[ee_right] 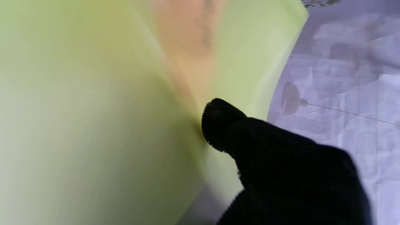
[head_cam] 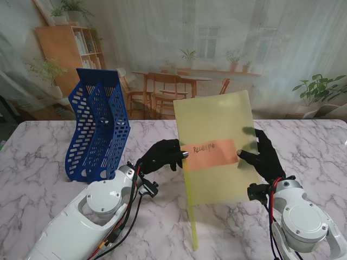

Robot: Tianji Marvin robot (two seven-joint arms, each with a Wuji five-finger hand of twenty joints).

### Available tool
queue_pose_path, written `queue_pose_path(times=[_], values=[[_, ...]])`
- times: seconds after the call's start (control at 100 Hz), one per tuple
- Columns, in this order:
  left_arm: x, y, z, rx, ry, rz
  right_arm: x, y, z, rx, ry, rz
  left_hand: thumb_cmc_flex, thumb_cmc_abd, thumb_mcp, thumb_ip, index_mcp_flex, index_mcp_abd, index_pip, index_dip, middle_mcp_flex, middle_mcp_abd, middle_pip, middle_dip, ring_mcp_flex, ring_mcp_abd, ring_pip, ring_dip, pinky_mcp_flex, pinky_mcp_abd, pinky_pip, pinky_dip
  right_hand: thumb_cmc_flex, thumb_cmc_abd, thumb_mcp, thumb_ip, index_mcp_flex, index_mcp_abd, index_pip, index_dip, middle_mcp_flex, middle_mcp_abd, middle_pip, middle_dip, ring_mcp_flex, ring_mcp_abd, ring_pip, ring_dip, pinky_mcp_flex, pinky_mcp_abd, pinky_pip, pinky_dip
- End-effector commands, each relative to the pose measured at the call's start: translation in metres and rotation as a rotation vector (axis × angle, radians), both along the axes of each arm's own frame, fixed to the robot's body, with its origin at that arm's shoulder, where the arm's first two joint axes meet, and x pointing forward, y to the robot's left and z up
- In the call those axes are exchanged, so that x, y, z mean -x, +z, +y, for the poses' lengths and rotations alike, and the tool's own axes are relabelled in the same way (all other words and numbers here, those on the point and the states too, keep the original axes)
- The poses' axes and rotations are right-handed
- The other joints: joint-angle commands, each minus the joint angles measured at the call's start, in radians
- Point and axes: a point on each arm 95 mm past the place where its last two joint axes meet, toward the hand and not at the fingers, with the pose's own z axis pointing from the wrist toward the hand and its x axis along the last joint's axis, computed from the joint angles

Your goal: Open the sliding file folder, put the receipt in and insert it into the document holder

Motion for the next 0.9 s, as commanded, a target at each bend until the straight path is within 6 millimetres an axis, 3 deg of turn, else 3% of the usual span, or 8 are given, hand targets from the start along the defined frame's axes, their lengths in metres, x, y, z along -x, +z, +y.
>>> queue_pose_path(times=[0.0, 0.22, 0.33, 0.42, 0.56, 0.7, 0.83, 0.89], values=[[0.0033, 0.0020, -0.0011, 0.001, -0.025, -0.006, 0.0011, -0.0038, 0.0001, -0.005, 0.014, 0.000, 0.085, 0.017, 0.074, 0.010, 0.024, -0.167, 0.071, 0.026, 0.006, -0.035, 0.008, 0.018, -0.005, 0.041, -0.003, 0.015, -0.008, -0.082, 0.014, 0.024, -0.002, -0.066, 0.029, 0.003, -0.058, 0.036, -0.085, -0.082, -0.001, -0.042, 0.051, -0.030, 0.015, -0.048, 0.071, 0.017, -0.015, -0.018, -0.005, 0.012], [0.0033, 0.0032, 0.0008, 0.002, -0.034, -0.011, 0.0013, -0.0064, -0.0014, -0.010, 0.078, -0.055, 0.090, 0.021, 0.067, 0.012, 0.025, -0.166, 0.071, 0.027, 0.006, -0.035, 0.008, 0.020, -0.004, 0.041, -0.006, 0.019, -0.012, -0.081, 0.008, 0.027, -0.007, -0.135, 0.072, 0.001, -0.032, -0.423, -0.392, -0.172, 0.040, -0.069, 0.048, -0.154, 0.027, -0.026, -0.021, -0.021, -0.066, 0.014, -0.049, 0.033], [0.0028, 0.0018, 0.0012, -0.003, -0.036, -0.006, 0.0008, -0.0061, -0.0020, -0.001, 0.087, -0.092, 0.094, 0.022, 0.064, 0.013, 0.025, -0.165, 0.071, 0.026, 0.006, -0.033, 0.007, 0.020, -0.005, 0.043, -0.008, 0.020, -0.013, -0.079, 0.007, 0.030, -0.007, -0.155, 0.090, -0.001, -0.021, -0.519, -0.423, -0.160, 0.066, -0.063, 0.056, -0.194, 0.043, -0.016, -0.019, -0.025, -0.058, 0.001, -0.044, 0.038], [0.0040, 0.0008, 0.0016, 0.000, -0.037, -0.005, -0.0001, -0.0056, -0.0017, 0.009, 0.077, -0.148, 0.095, 0.023, 0.061, 0.013, 0.025, -0.165, 0.070, 0.026, 0.004, -0.032, 0.006, 0.020, -0.007, 0.044, -0.009, 0.021, -0.015, -0.077, 0.005, 0.031, -0.011, -0.180, 0.095, -0.001, -0.018, -0.443, -0.450, -0.161, 0.096, -0.070, 0.058, -0.230, 0.064, -0.015, -0.031, -0.036, -0.037, -0.041, -0.034, 0.040], [0.0070, 0.0020, 0.0029, 0.000, -0.050, -0.019, -0.0004, -0.0039, -0.0027, -0.002, 0.060, -0.199, 0.097, 0.024, 0.058, 0.014, 0.025, -0.167, 0.070, 0.026, 0.005, -0.034, 0.005, 0.019, -0.005, 0.042, -0.011, 0.021, -0.015, -0.076, 0.003, 0.033, -0.016, -0.182, 0.089, -0.001, -0.006, -0.123, -0.530, -0.171, 0.095, -0.081, 0.086, -0.269, 0.078, -0.034, -0.047, -0.043, -0.025, -0.065, -0.031, 0.037], [0.0088, 0.0044, 0.0049, 0.000, -0.065, -0.033, 0.0003, -0.0034, -0.0028, -0.010, 0.059, -0.197, 0.097, 0.027, 0.054, 0.014, 0.024, -0.168, 0.068, 0.026, 0.004, -0.033, 0.004, 0.018, -0.006, 0.040, -0.014, 0.021, -0.018, -0.074, 0.000, 0.035, -0.011, -0.130, 0.058, 0.001, -0.012, 0.040, -0.126, 0.033, 0.076, -0.043, 0.103, -0.247, 0.072, -0.062, -0.040, -0.021, -0.029, -0.056, -0.038, 0.032], [0.0093, 0.0055, 0.0063, -0.002, -0.071, -0.041, 0.0014, -0.0047, -0.0023, -0.010, 0.082, -0.172, 0.098, 0.028, 0.051, 0.015, 0.024, -0.170, 0.067, 0.027, 0.003, -0.033, 0.003, 0.017, -0.006, 0.039, -0.016, 0.021, -0.018, -0.075, -0.001, 0.036, -0.004, -0.083, 0.041, 0.001, 0.273, 0.012, 0.063, 0.038, 0.078, 0.005, 0.110, -0.214, 0.063, -0.057, -0.025, -0.007, -0.041, -0.025, -0.052, 0.031], [0.0096, 0.0060, 0.0065, -0.002, -0.072, -0.042, 0.0017, -0.0057, -0.0025, -0.006, 0.094, -0.159, 0.100, 0.029, 0.049, 0.015, 0.024, -0.170, 0.067, 0.027, 0.003, -0.036, 0.003, 0.017, -0.007, 0.039, -0.017, 0.021, -0.017, -0.075, -0.002, 0.037, 0.000, -0.067, 0.034, 0.001, 0.417, -0.080, 0.122, 0.115, 0.089, 0.008, 0.072, -0.155, 0.055, -0.053, -0.011, 0.004, -0.044, -0.019, -0.056, 0.037]])
